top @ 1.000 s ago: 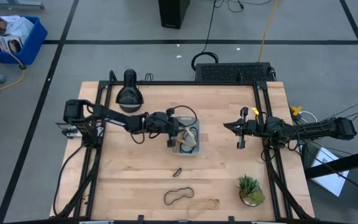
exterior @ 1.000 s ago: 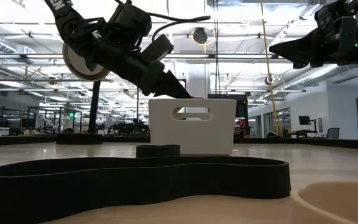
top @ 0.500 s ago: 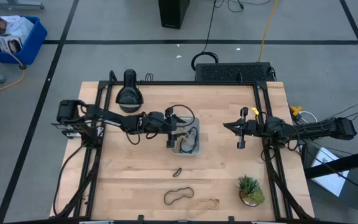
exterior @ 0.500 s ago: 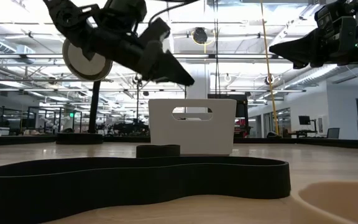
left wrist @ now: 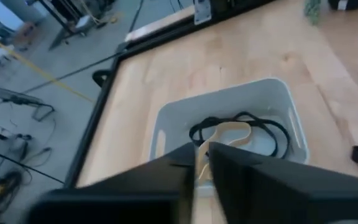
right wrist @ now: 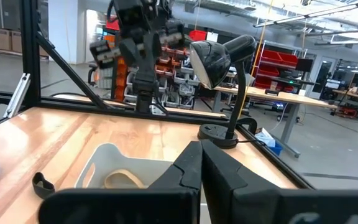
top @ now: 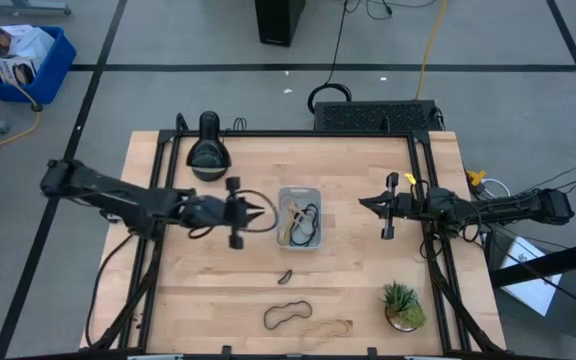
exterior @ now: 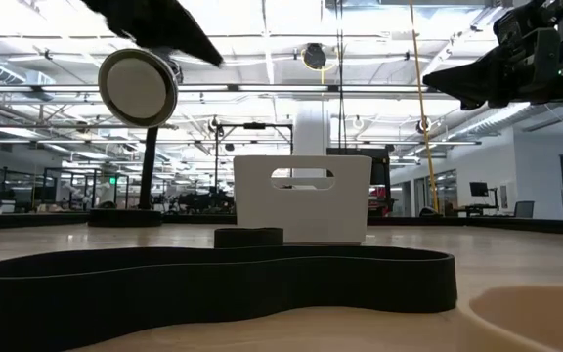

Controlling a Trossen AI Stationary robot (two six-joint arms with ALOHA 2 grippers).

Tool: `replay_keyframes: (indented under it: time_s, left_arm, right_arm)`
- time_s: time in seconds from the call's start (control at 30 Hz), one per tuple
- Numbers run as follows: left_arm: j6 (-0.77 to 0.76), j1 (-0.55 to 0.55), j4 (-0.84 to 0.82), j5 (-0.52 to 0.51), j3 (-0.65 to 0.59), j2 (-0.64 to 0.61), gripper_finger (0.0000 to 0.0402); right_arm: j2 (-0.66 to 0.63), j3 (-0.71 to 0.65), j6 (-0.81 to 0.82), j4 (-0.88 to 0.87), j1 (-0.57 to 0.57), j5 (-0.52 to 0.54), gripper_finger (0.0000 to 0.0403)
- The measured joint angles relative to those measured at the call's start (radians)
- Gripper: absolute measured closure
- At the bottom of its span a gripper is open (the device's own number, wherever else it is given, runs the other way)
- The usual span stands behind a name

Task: Pick and place rubber bands into bin
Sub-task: Put the brown rubber band into the gray bin

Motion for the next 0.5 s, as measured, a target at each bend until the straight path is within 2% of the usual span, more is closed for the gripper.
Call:
replay_keyframes:
  time_s: [0.07,0.2,0.37,0.5]
  left_arm:
    - [-0.009,-0.032,-0.036,-0.026,0.000,-0.050,0.0389]
    - [-0.007,-0.092,0.000,-0.033,-0.033,-0.139,0.0387]
    - [0.087,-0.130,0.269,0.048,-0.193,-0.234,0.0395]
    - [0.090,-0.059,0.553,0.170,-0.364,-0.285,0.0397]
  right_arm:
    - [0.001,0.000,0.015,0.000,0.000,-0.001,0.0403]
    - [0.001,0.000,0.024,0.000,0.000,-0.002,0.0403]
    - [0.001,0.000,0.024,0.000,0.000,-0.002,0.0403]
    - [0.004,0.000,0.025,0.000,0.000,-0.002,0.0403]
